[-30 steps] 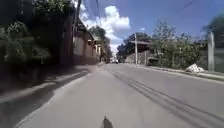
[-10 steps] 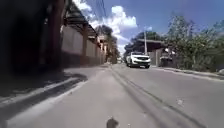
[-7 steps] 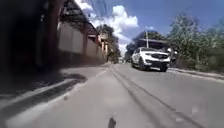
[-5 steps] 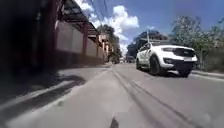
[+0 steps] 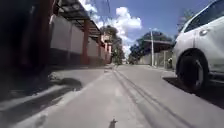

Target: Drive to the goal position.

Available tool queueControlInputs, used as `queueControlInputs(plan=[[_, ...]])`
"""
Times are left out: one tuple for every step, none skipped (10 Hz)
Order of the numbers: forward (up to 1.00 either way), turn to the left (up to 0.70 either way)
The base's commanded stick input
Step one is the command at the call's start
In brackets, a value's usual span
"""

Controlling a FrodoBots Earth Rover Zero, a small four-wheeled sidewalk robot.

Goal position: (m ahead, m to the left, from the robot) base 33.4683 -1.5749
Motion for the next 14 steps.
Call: queueControlInputs(plan=[[1.0, 0.01], [1.0, 0.01], [1.0, 0.01], [1.0, 0.01], [1.0, 0.01], [1.0, 0.01], [1.0, 0.01], [1.0, 0.01], [1.0, 0.01], [1.0, 0.01], [1.0, 0.01], [1.0, 0.01], [1.0, 0.01], [1.0, -0.01]])
